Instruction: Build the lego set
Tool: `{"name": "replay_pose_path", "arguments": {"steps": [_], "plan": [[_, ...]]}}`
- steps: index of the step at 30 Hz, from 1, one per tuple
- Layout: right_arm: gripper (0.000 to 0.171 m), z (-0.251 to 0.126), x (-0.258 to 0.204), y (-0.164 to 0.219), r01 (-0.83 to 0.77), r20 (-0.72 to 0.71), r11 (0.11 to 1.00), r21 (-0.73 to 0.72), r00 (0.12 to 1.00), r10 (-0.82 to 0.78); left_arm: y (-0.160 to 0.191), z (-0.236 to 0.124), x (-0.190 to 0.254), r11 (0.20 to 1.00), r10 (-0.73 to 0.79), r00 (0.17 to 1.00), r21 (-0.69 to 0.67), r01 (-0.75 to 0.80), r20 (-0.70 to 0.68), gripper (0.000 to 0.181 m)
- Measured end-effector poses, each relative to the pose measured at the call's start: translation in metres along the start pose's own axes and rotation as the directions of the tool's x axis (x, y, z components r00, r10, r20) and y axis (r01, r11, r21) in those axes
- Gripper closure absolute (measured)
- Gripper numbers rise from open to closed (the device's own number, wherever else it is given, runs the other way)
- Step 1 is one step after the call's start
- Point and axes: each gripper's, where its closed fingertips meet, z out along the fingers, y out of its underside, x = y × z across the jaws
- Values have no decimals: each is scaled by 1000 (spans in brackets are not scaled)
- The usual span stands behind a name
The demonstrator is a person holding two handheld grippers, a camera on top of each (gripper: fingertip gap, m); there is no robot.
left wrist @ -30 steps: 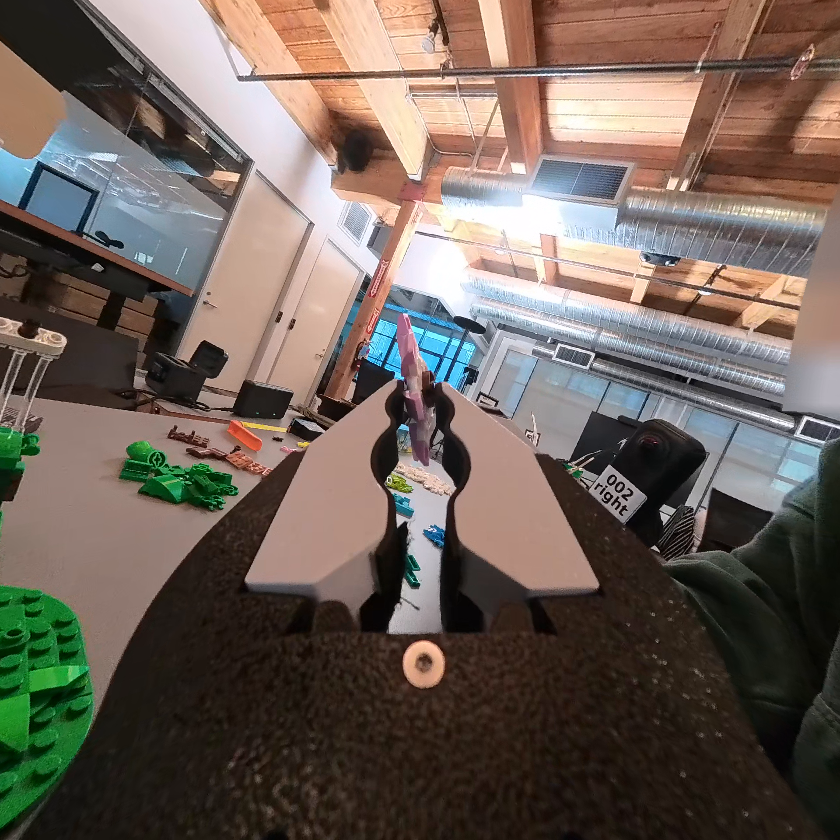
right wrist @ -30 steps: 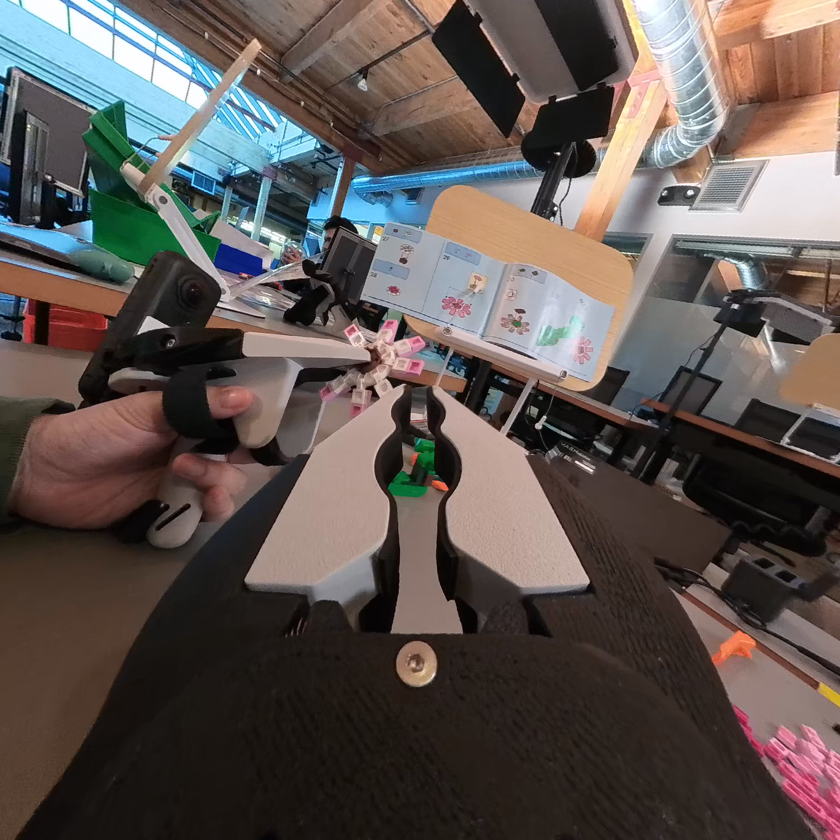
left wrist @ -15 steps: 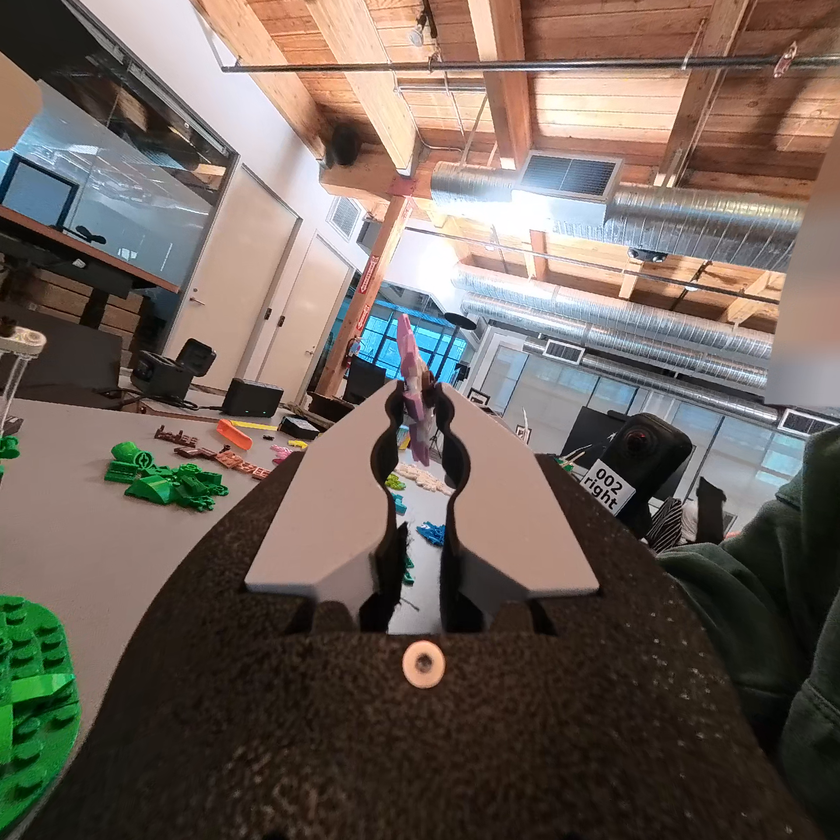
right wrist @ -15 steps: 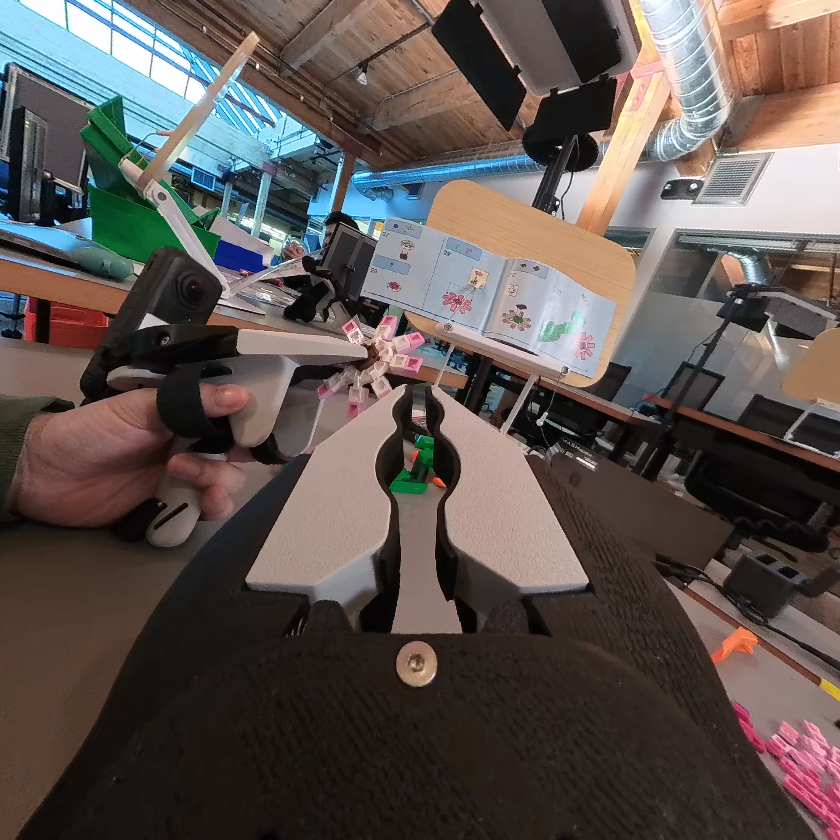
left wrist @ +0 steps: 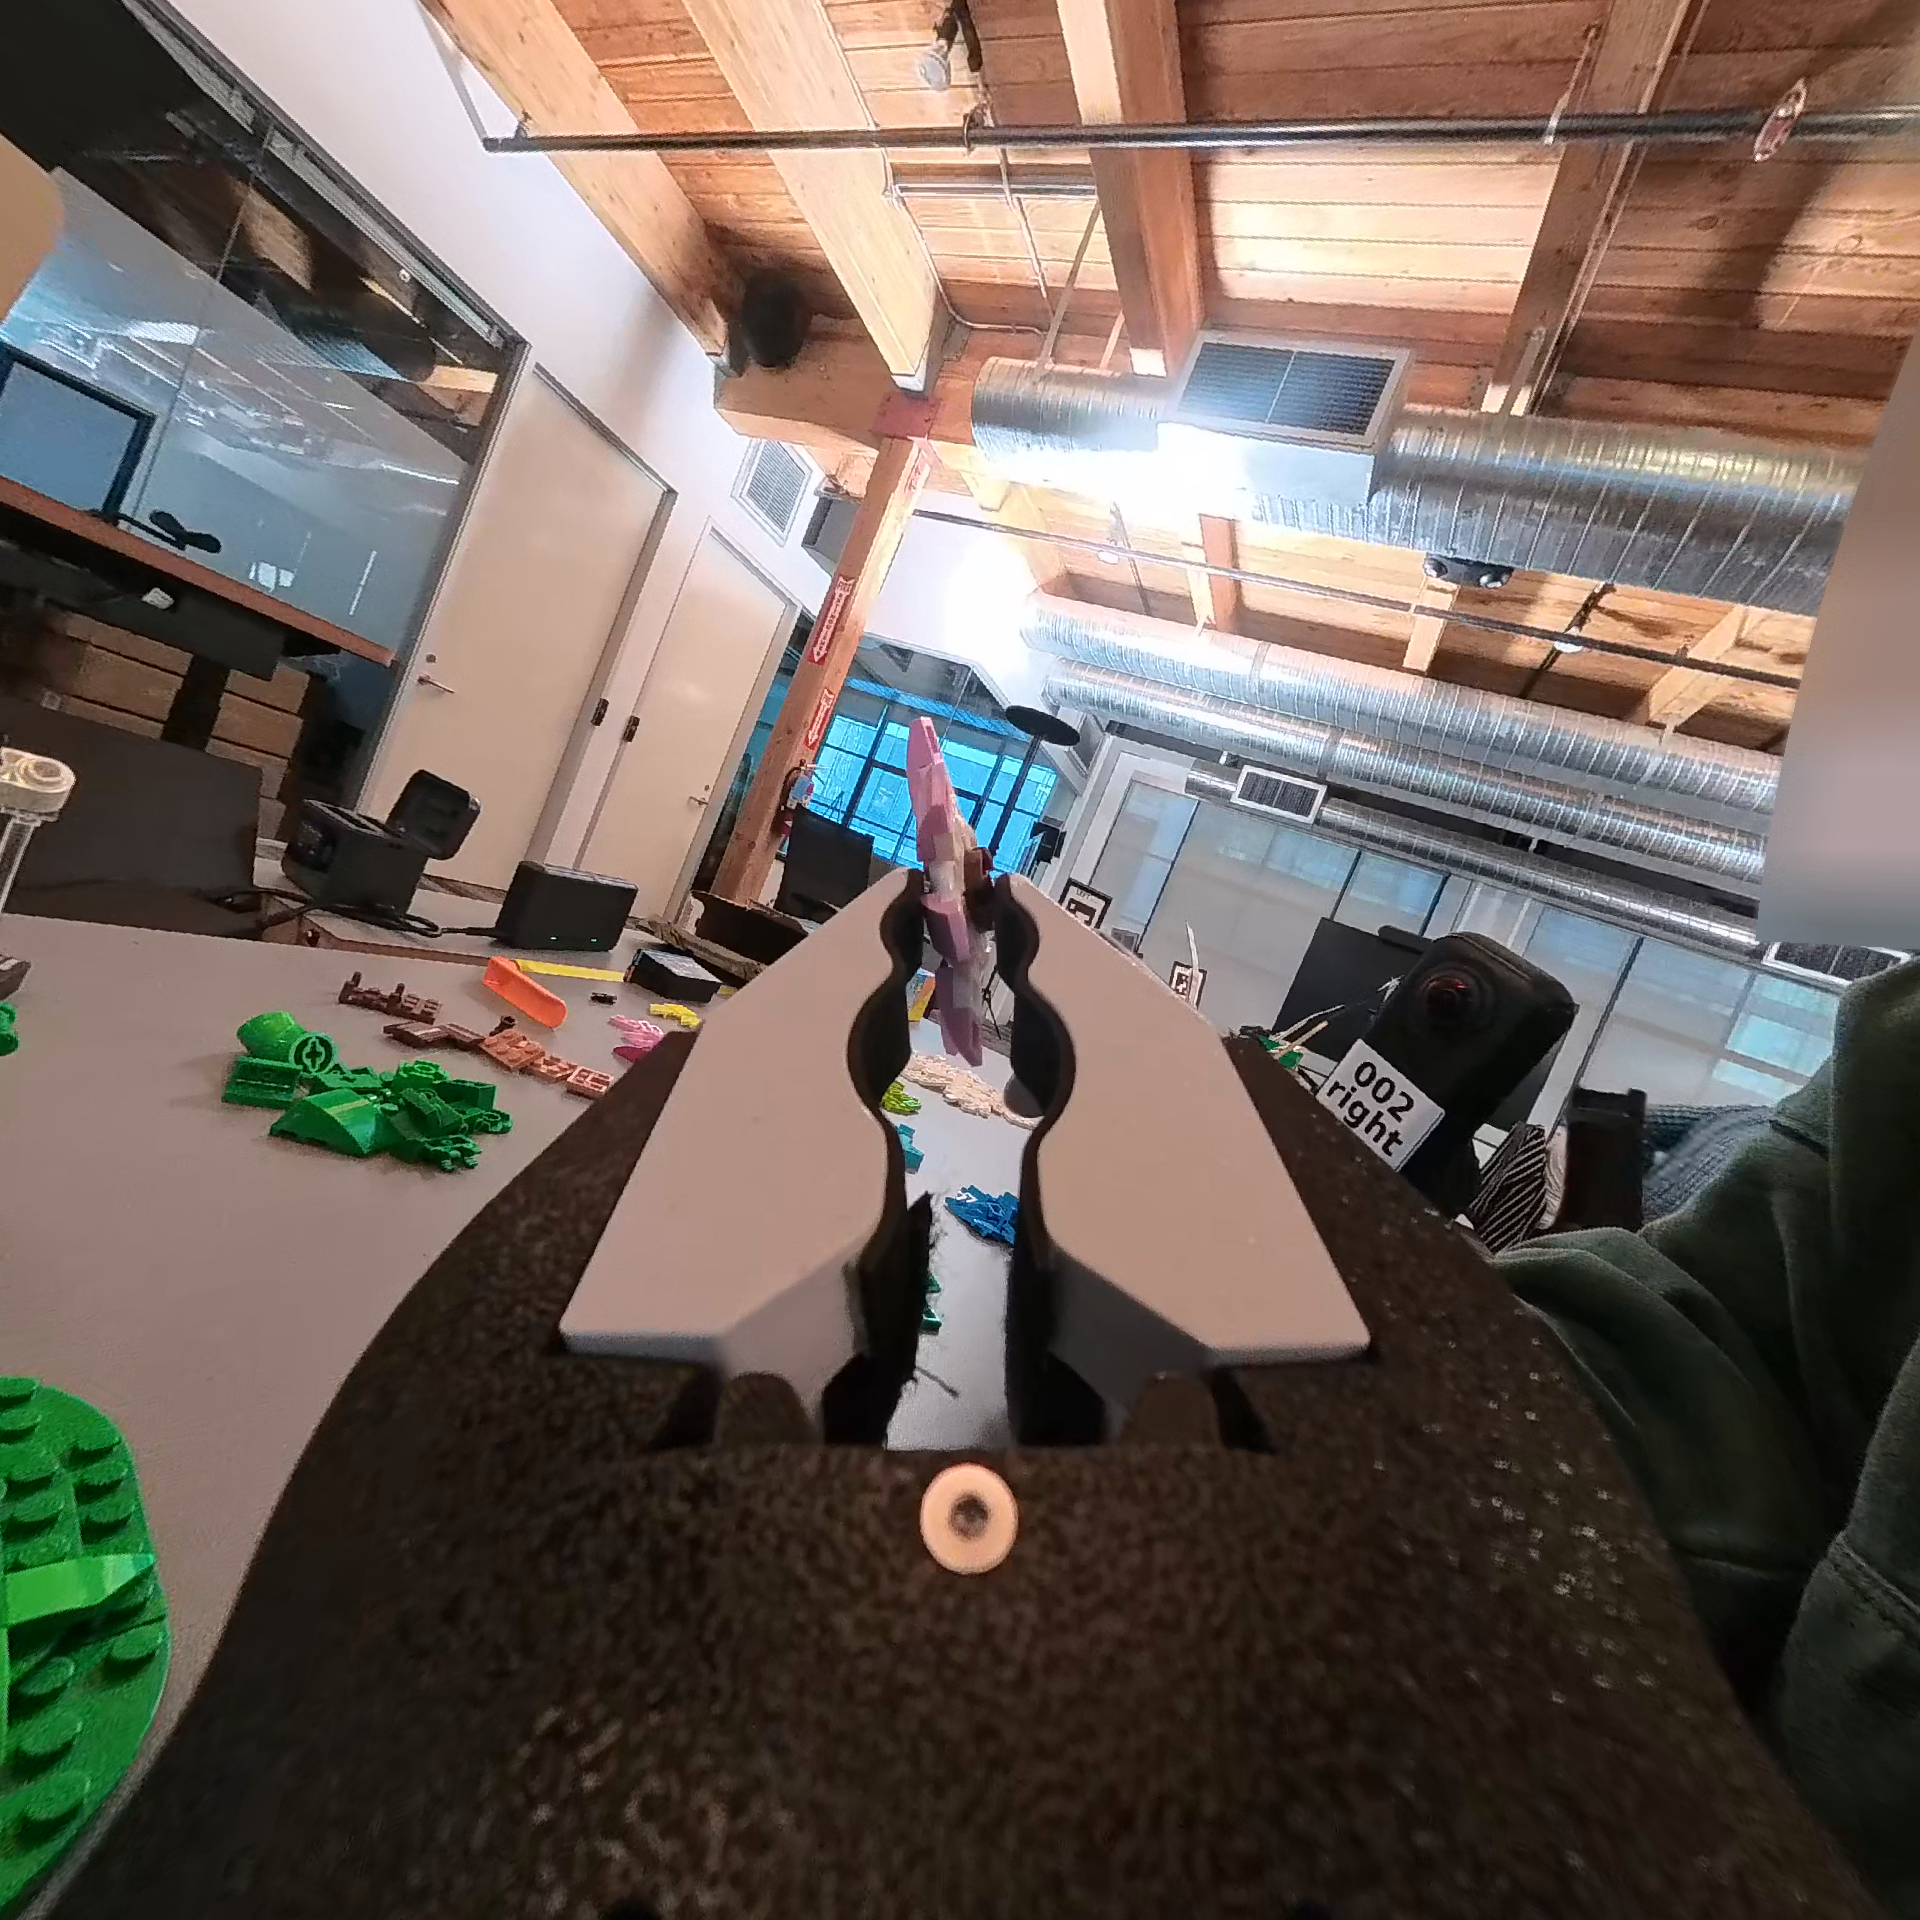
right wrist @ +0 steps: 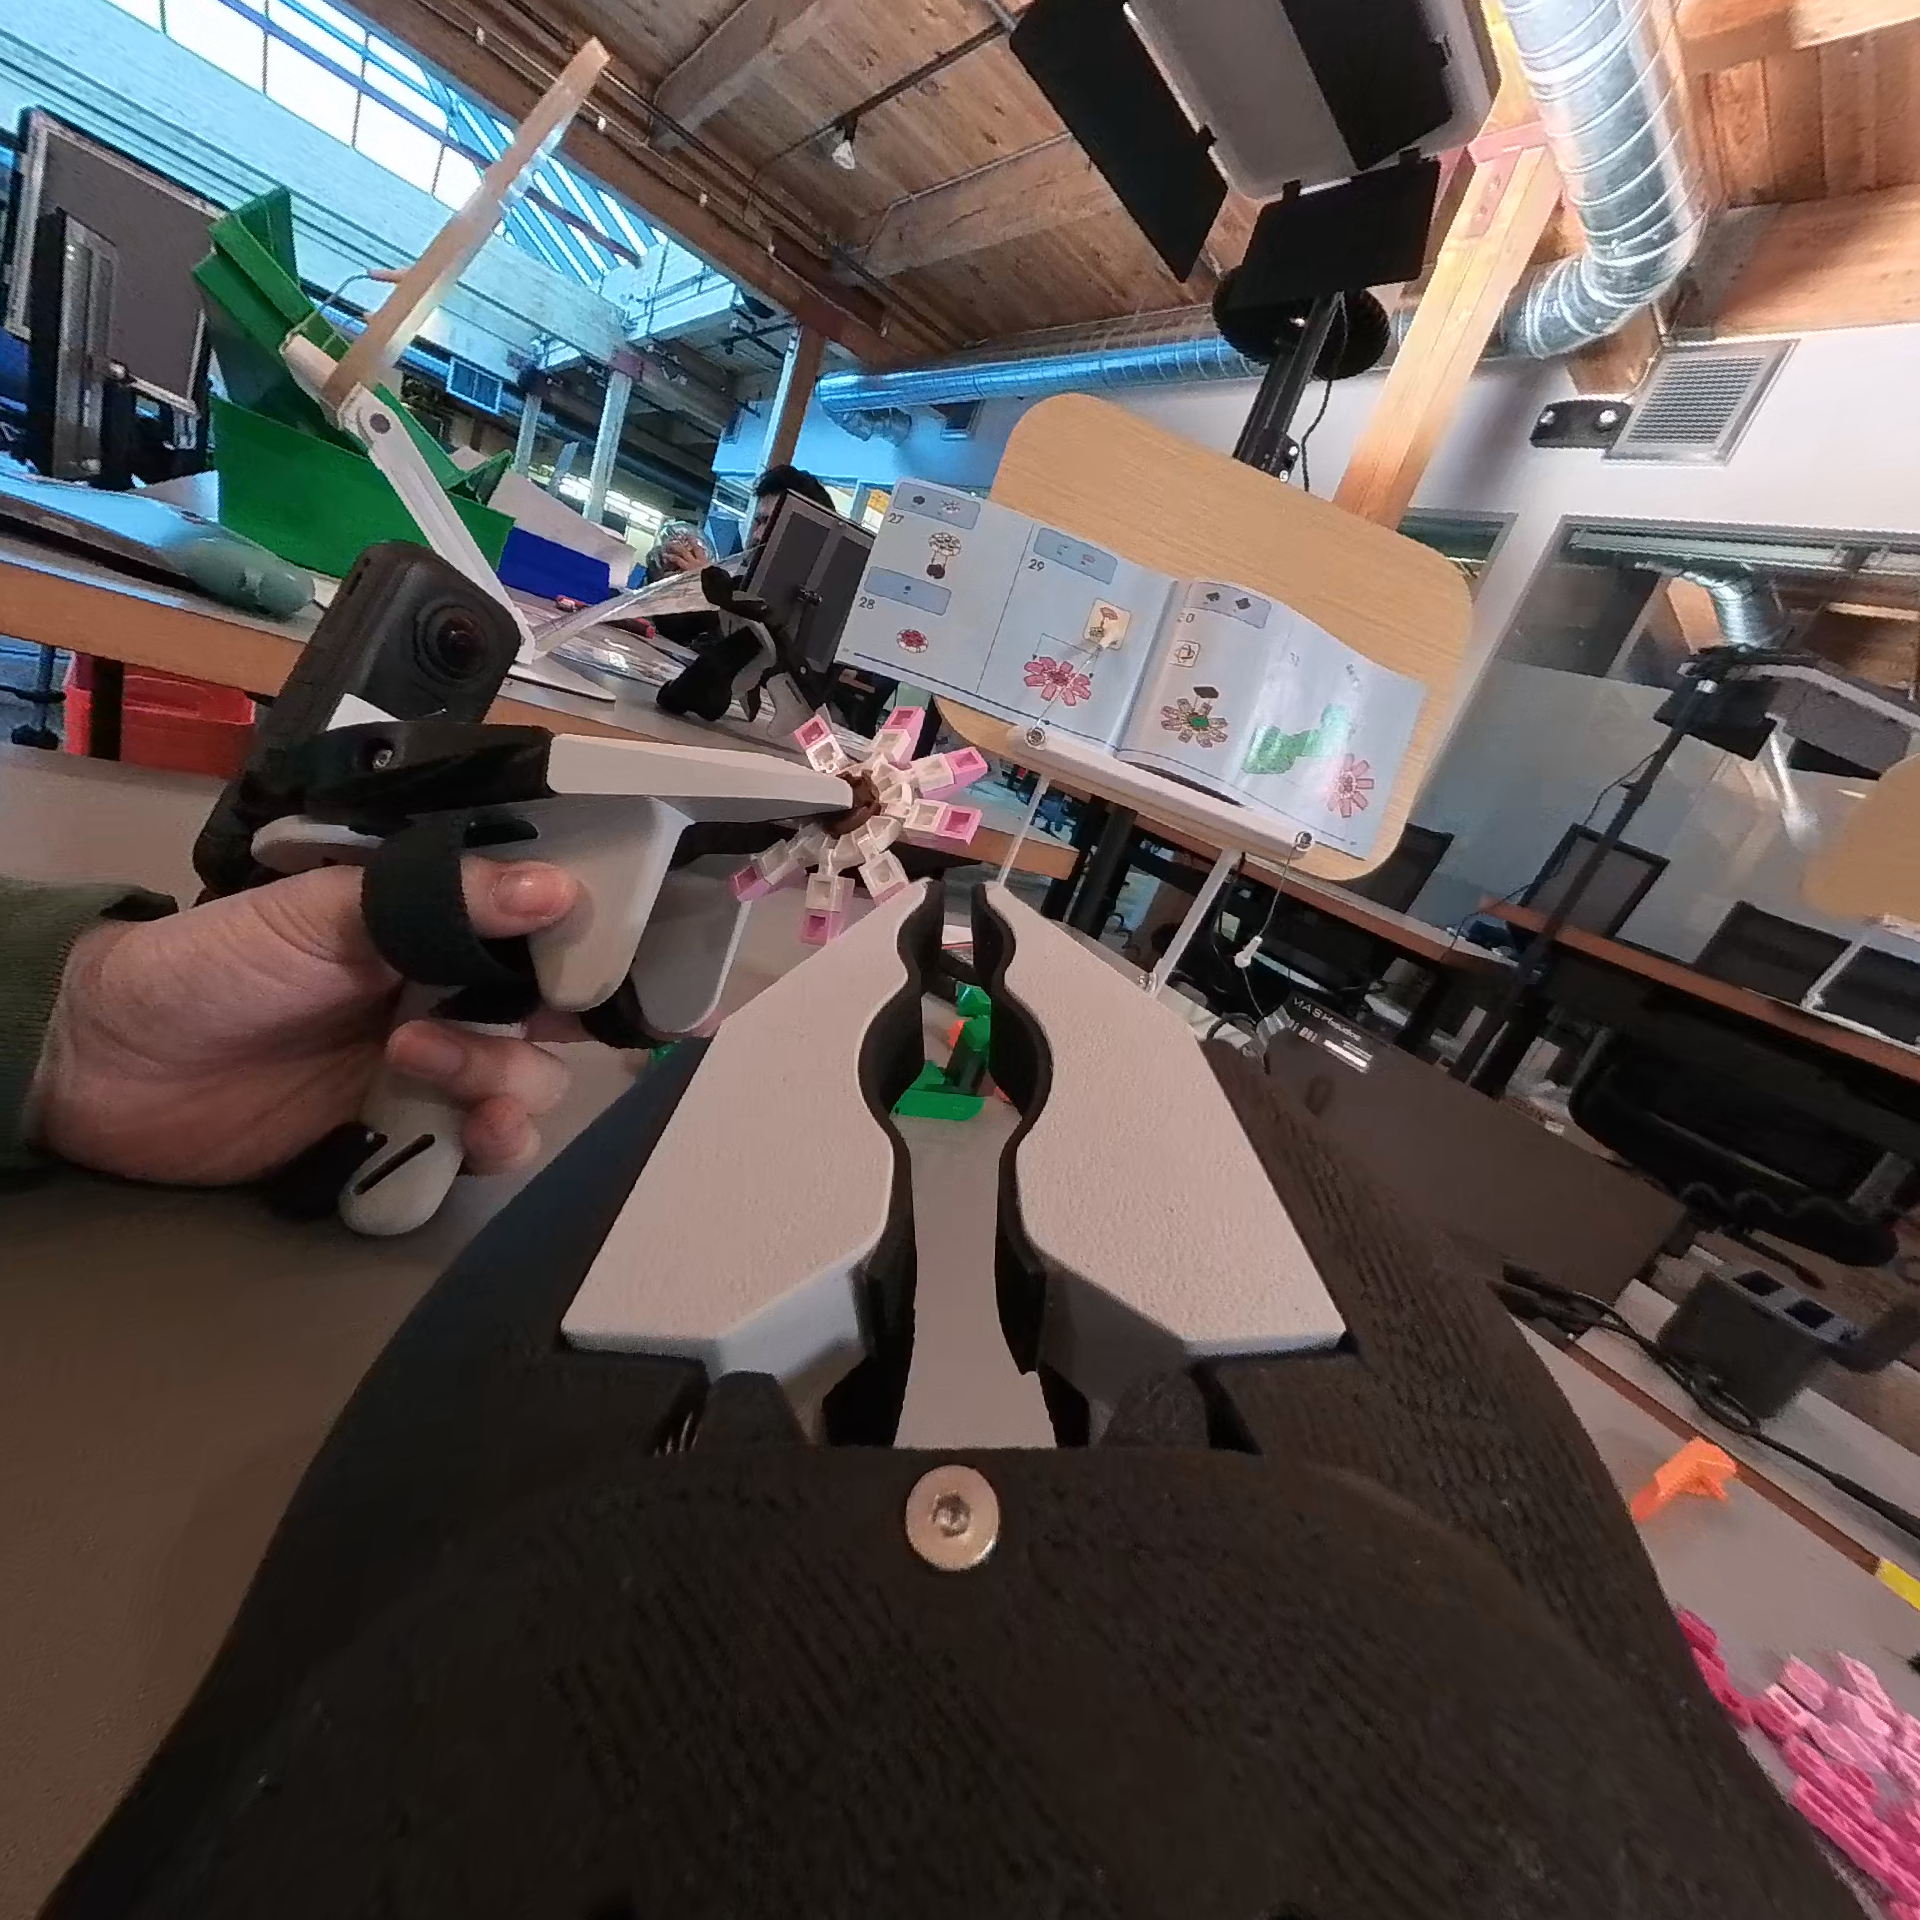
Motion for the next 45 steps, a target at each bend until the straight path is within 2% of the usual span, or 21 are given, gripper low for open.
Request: {"name": "replay_pose_path", "arguments": {"steps": [29, 33, 39, 45], "plan": [[165, 0, 3, 1, -5, -14, 1000, -2, 1000, 5, -1, 0, -4, 1000, 12, 1000, 6, -12, 27, 172], [165, 0, 3, 1, -1, -16, 1000, 0, 1000, 1, -12, -6, -7, 995, 72, 995, 60, -76, 64, 171], [166, -1, 2, -1, 2, -11, 1000, -1, 1000, -2, -17, -8, -12, 988, 131, 985, 66, -139, 112, 172], [161, -7, 34, 1, -52, -137, 998, -42, 989, 46, -20, -10, -16, 964, 255, 952, 35, -264, 169, 172]]}}
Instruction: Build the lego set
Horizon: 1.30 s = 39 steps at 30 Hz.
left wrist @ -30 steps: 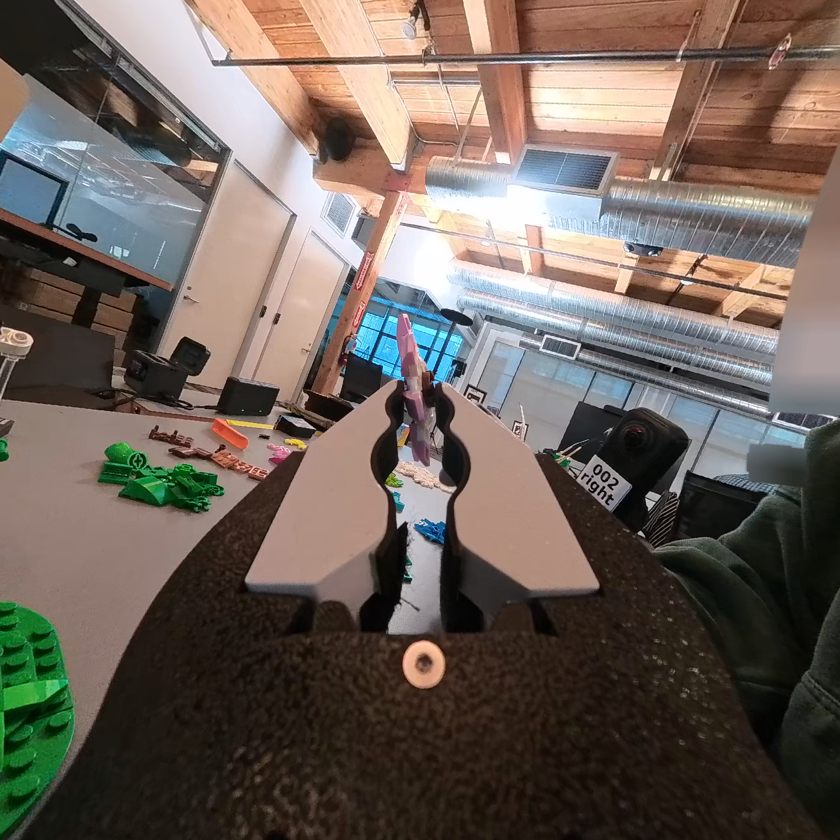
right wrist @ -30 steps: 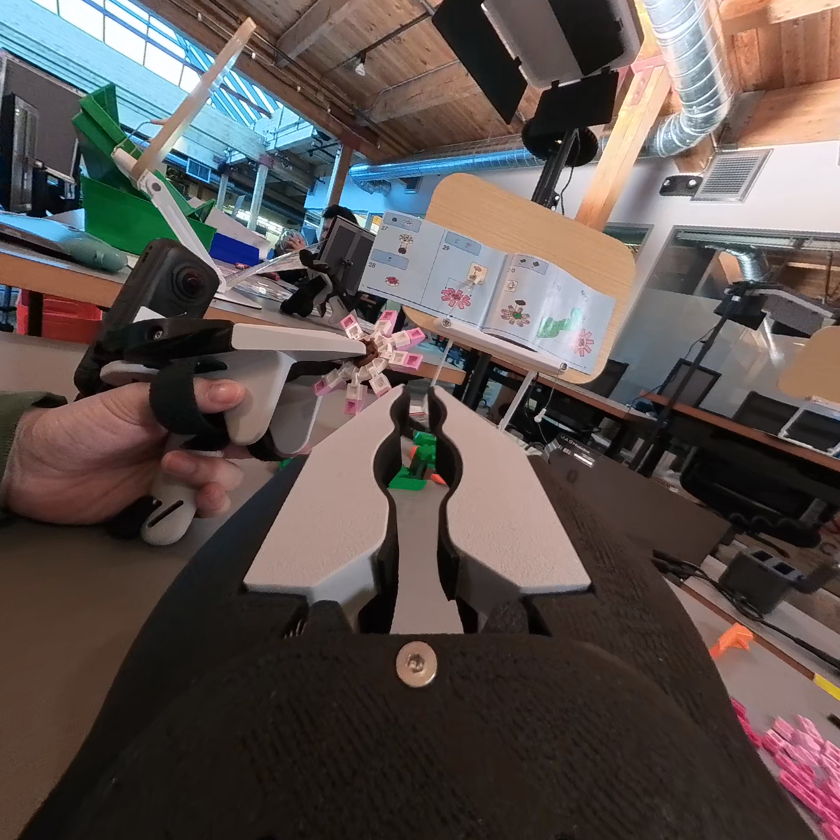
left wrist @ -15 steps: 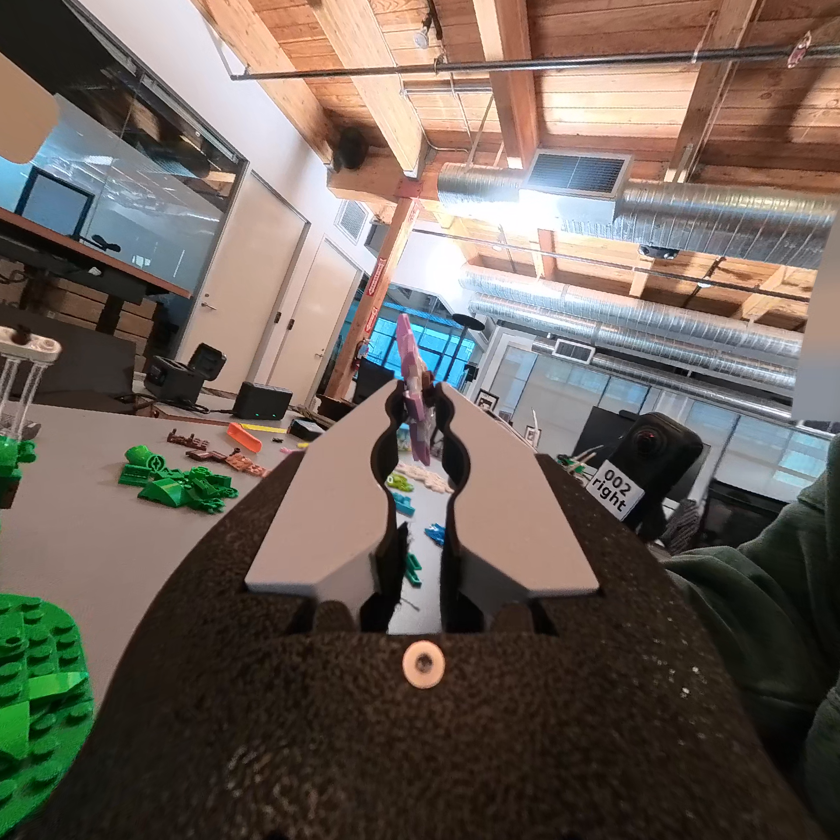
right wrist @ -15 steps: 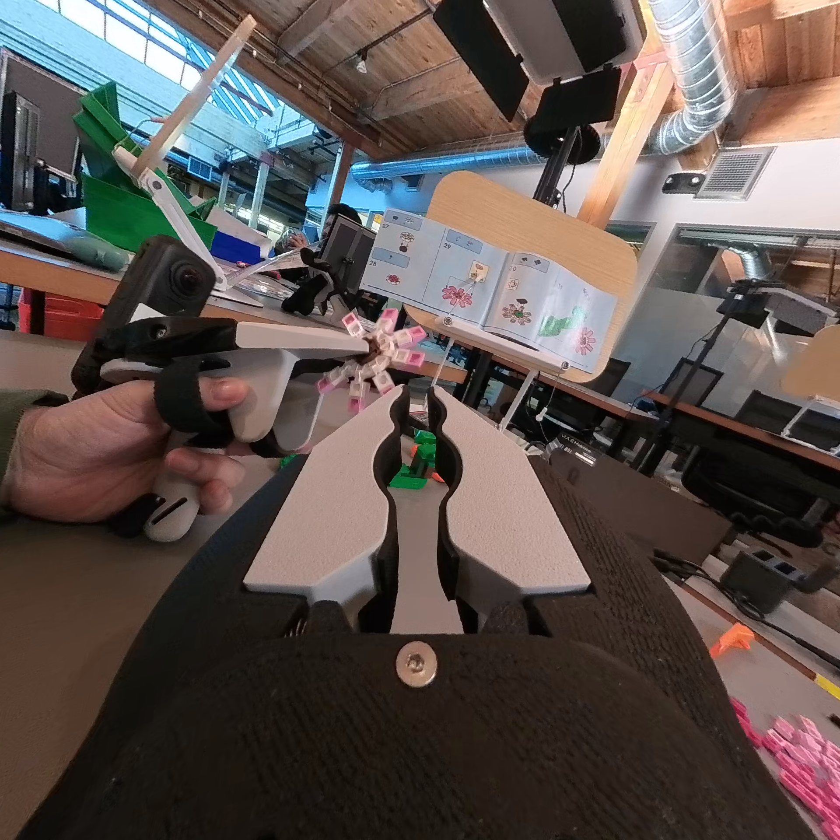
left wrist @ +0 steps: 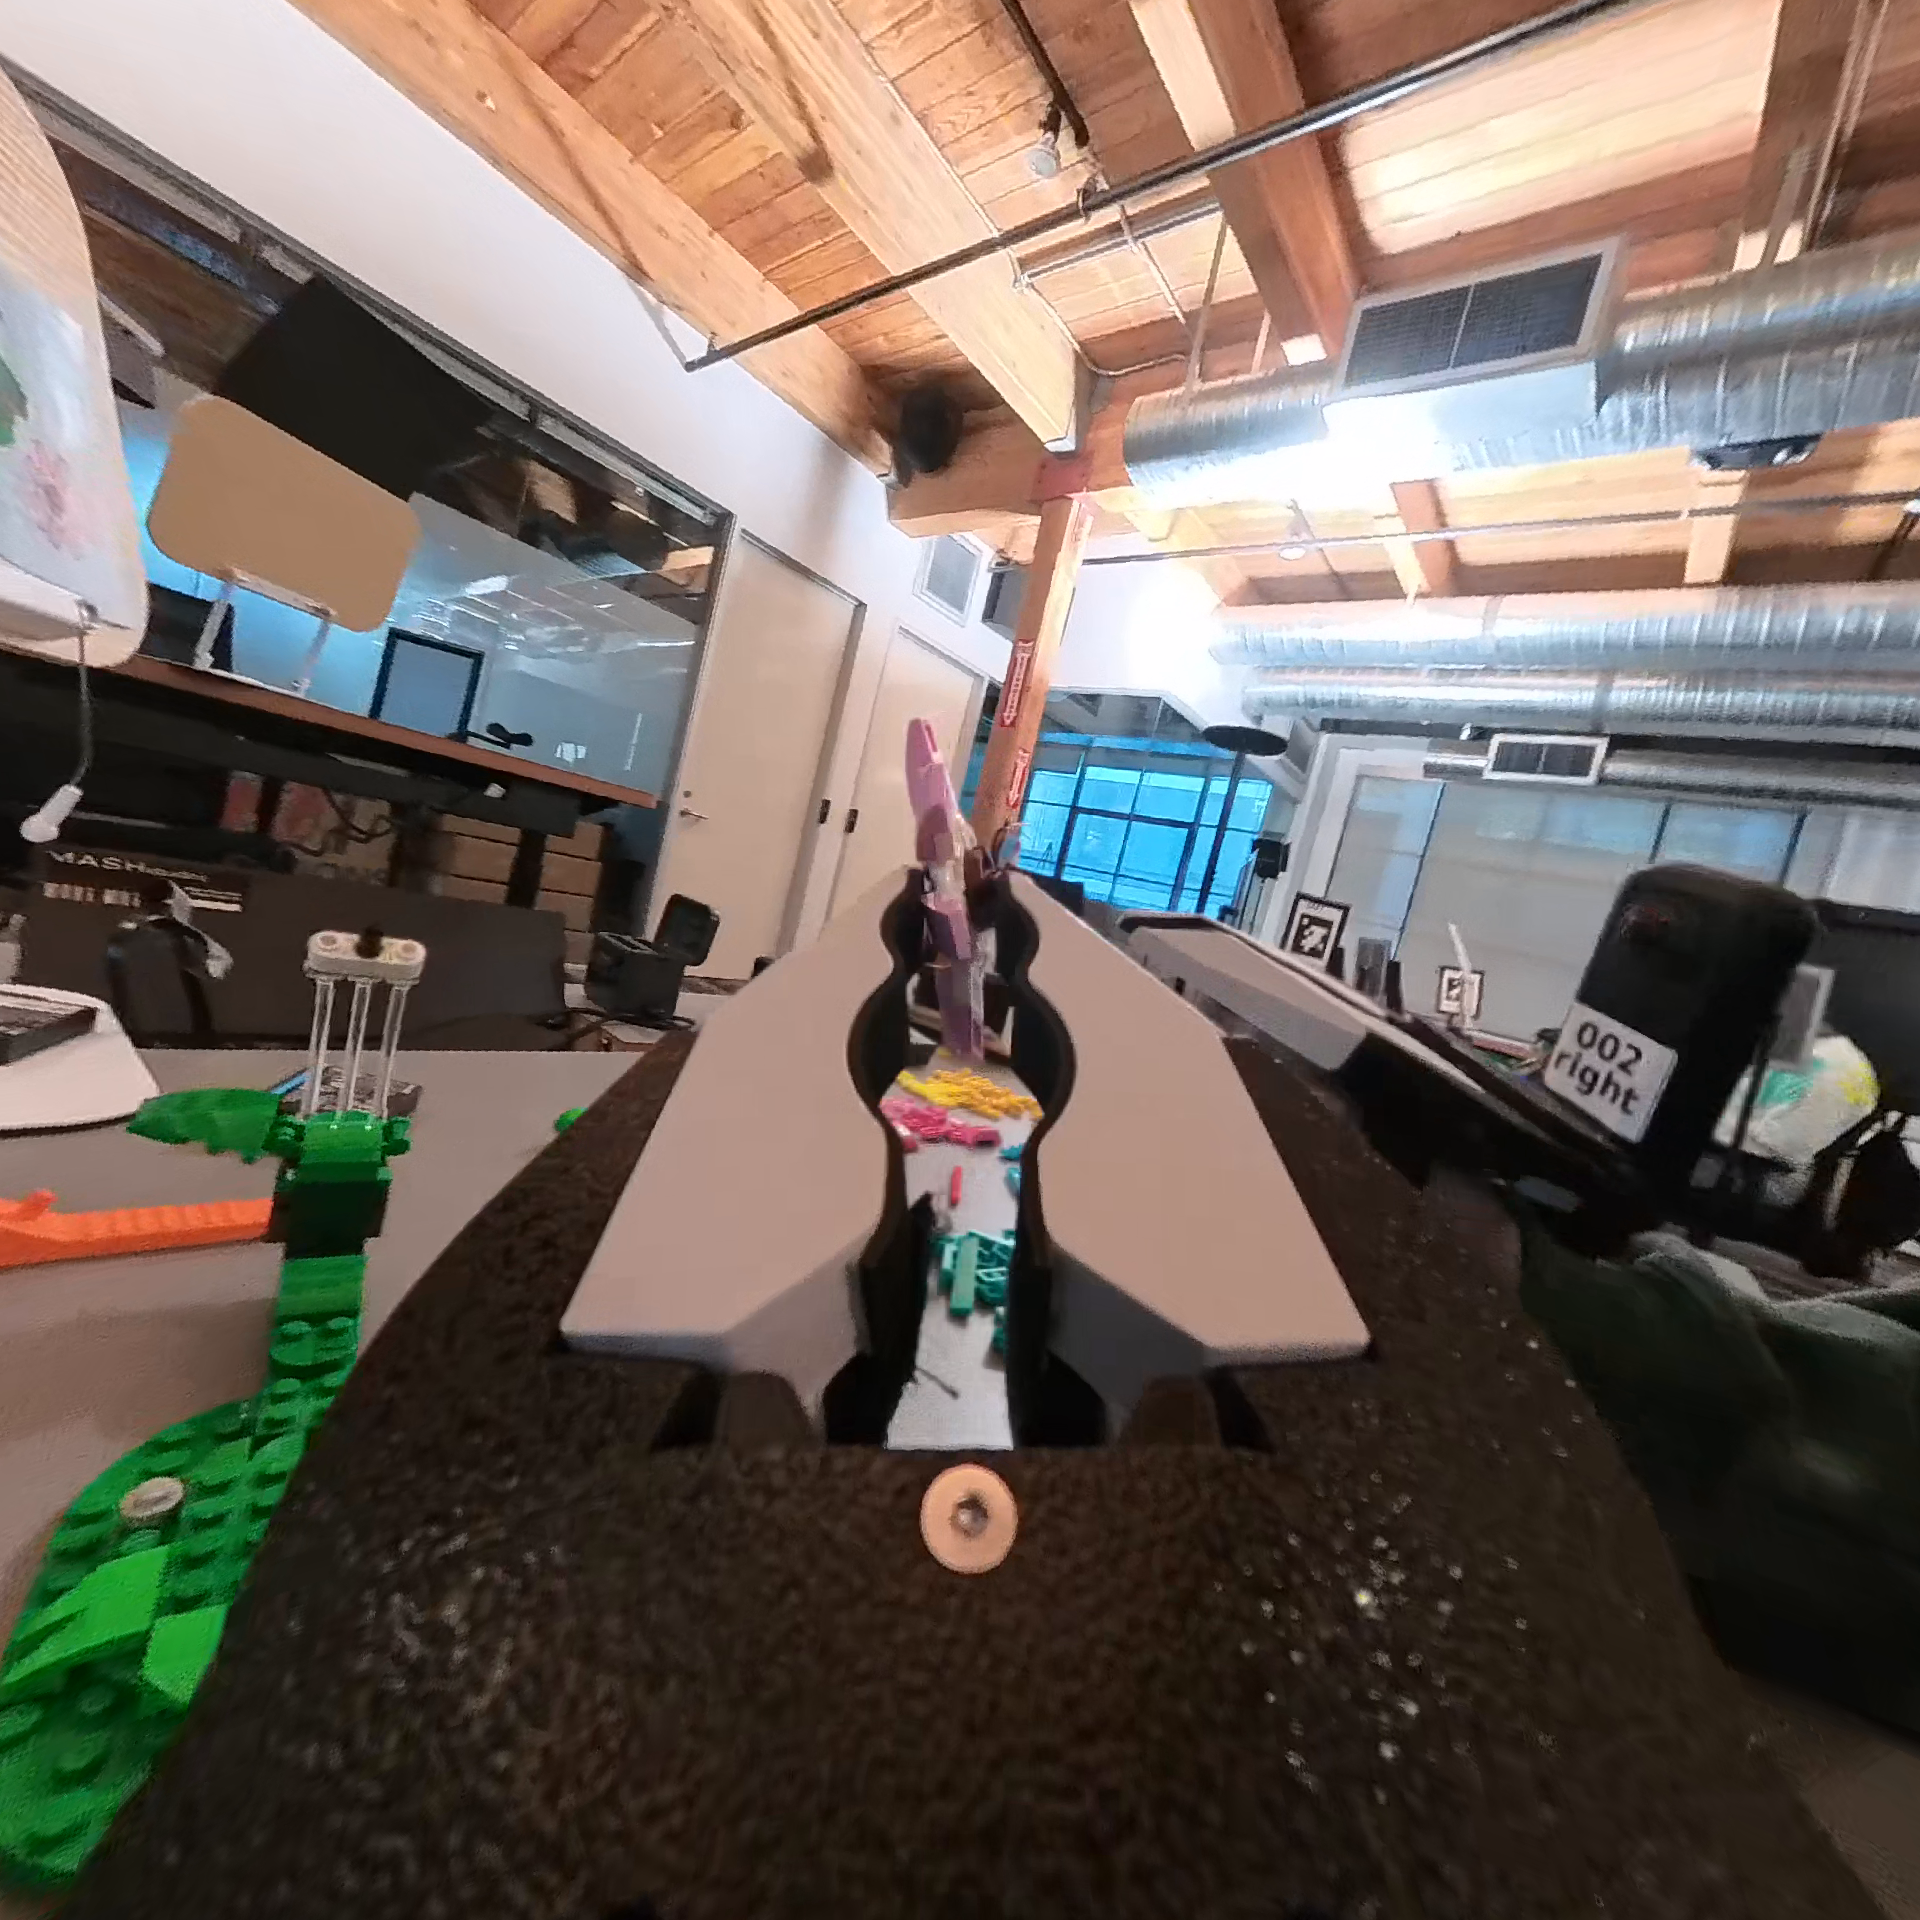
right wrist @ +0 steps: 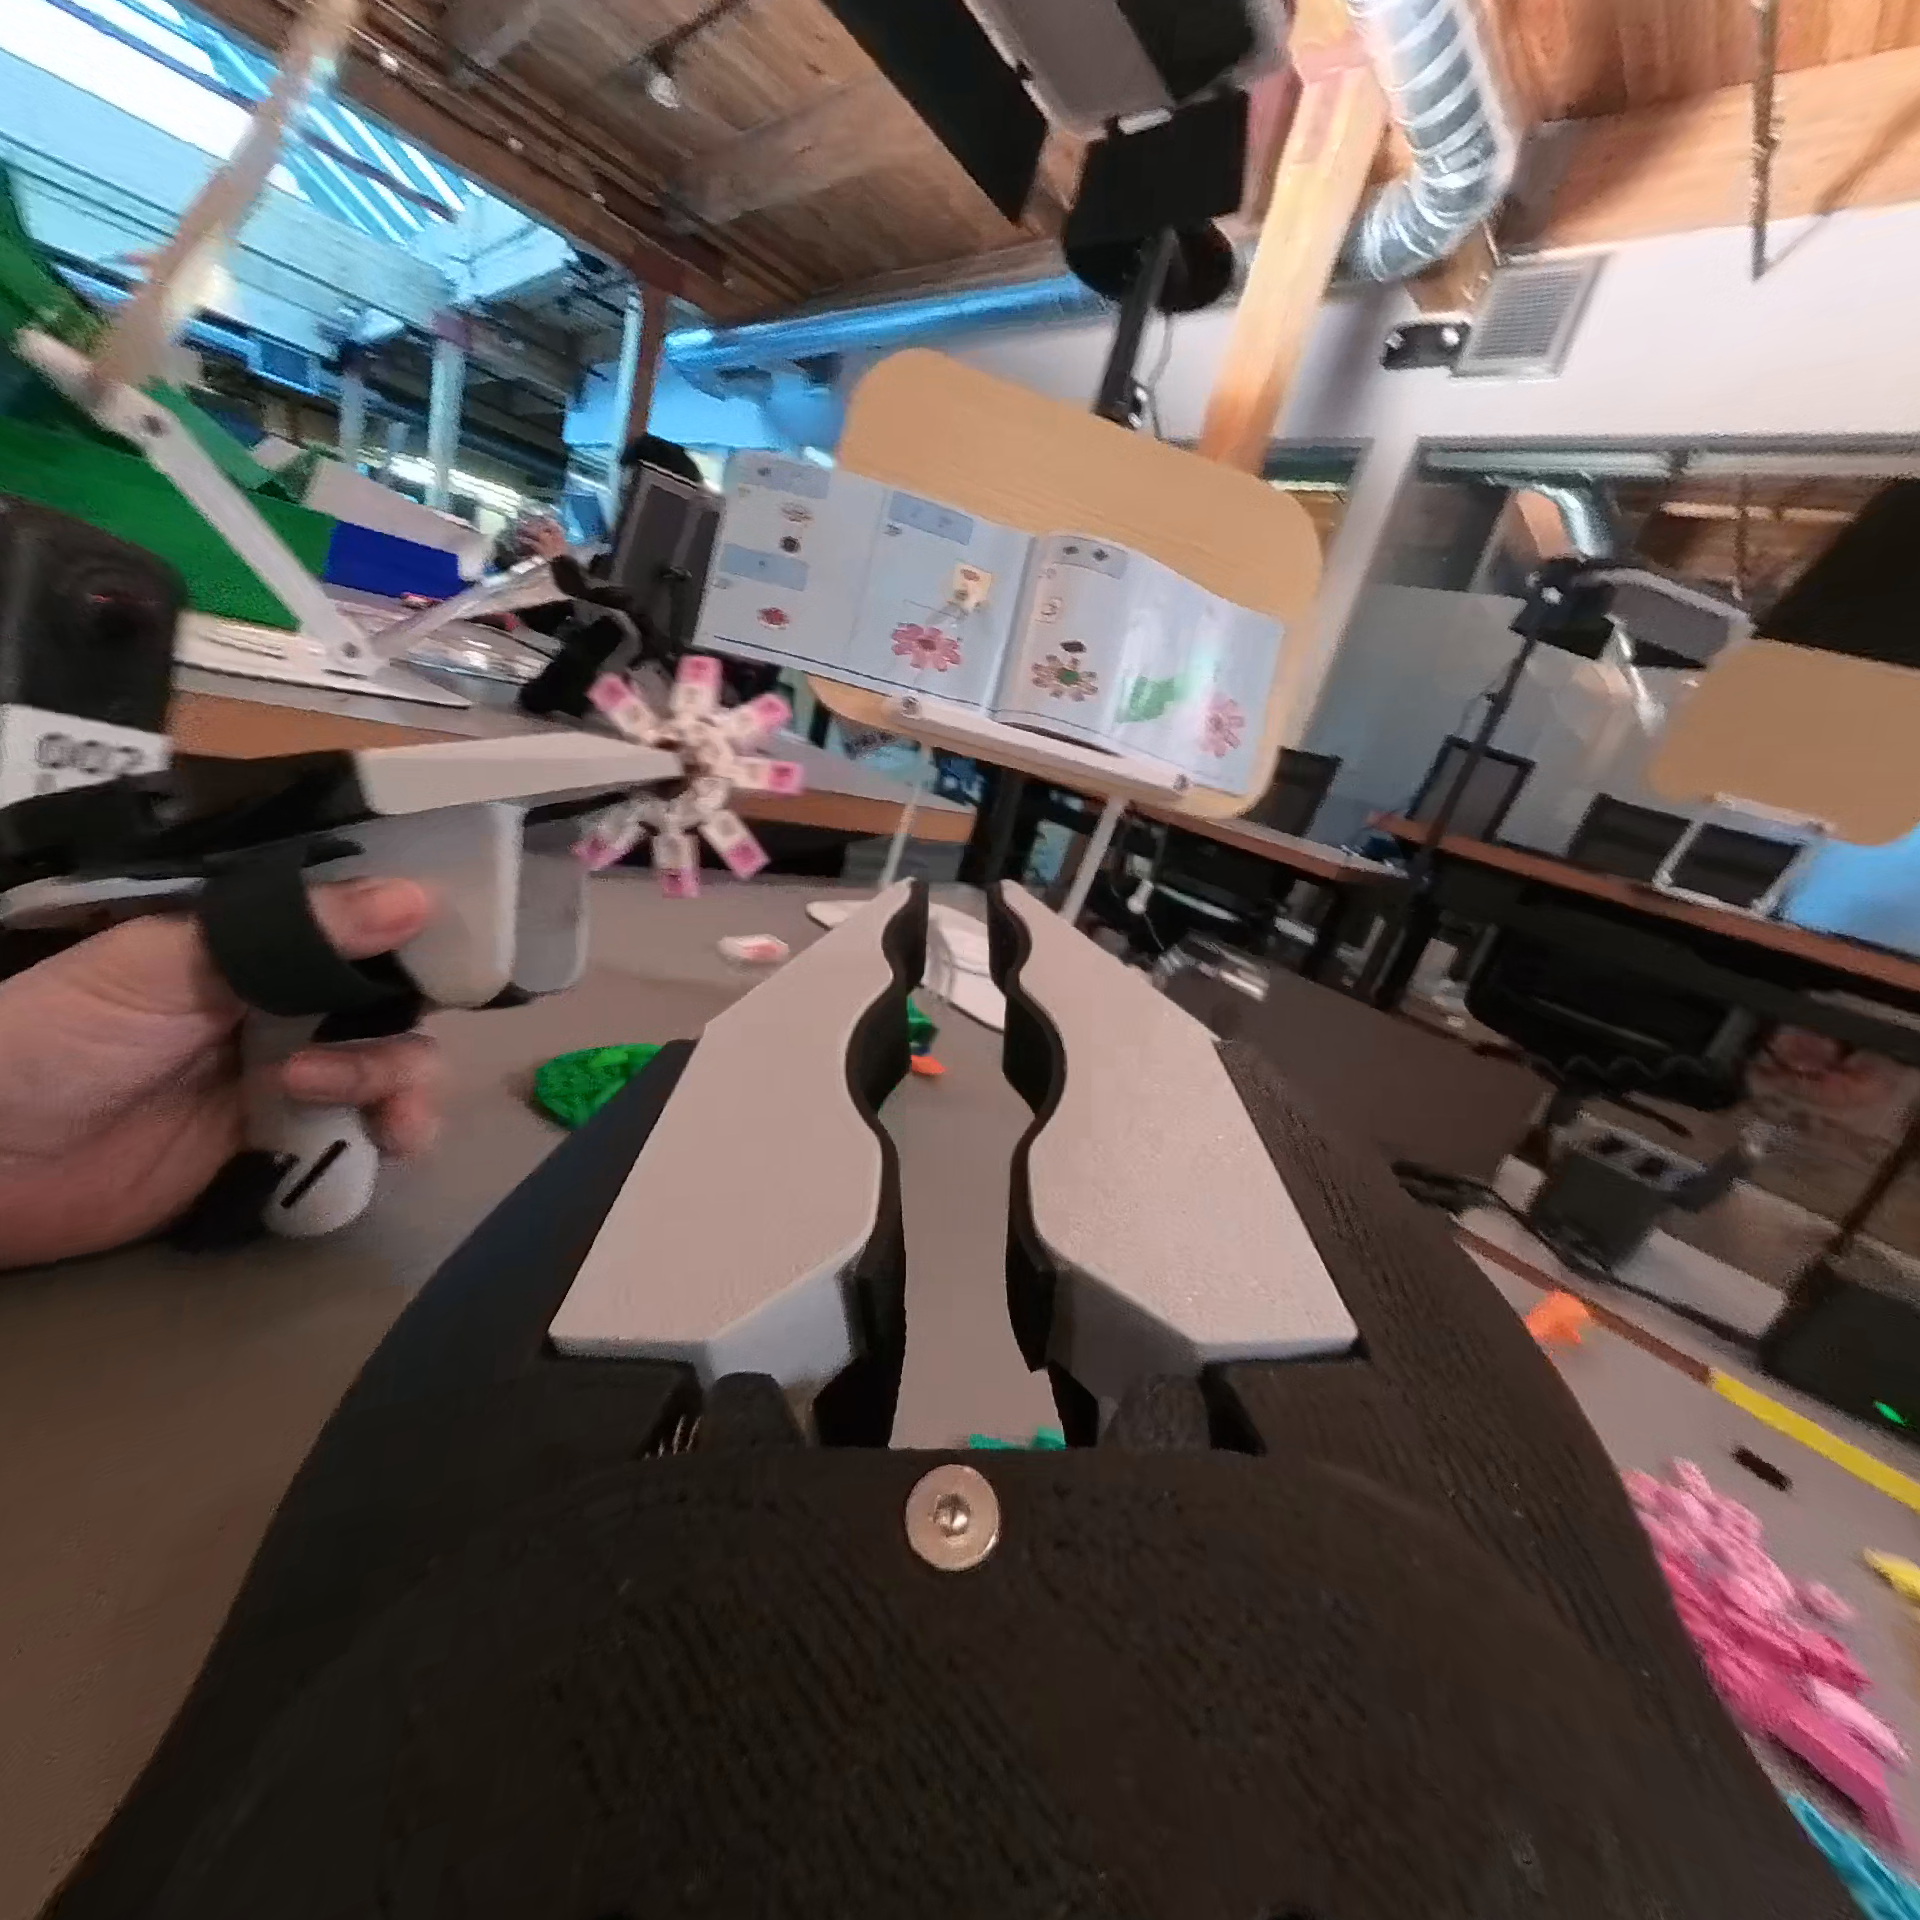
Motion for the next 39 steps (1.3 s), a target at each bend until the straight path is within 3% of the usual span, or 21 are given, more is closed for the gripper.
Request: {"name": "replay_pose_path", "arguments": {"steps": [7, 11, 18, 29, 39], "plan": [[161, 15, 56, 50, -202, -105, 945, -257, 978, 180, 10, 5, 4, 989, 127, 992, -74, -127, -11, 171], [161, 33, 70, 86, -184, -89, 862, -473, 983, 160, 17, 7, 8, 976, 186, 982, -110, -188, -30, 172], [164, 38, 50, 147, -235, -33, 584, -777, 942, 335, 17, 7, 7, 977, 182, 983, -111, -184, -25, 172], [151, 50, 41, 185, -200, -50, 476, -856, 949, 310, 18, 8, 8, 975, 186, 982, -118, -188, -33, 172], [144, 58, 40, 187, -204, -40, 505, -838, 948, 317, 18, 7, 9, 974, 190, 981, -119, -193, -37, 172]]}}
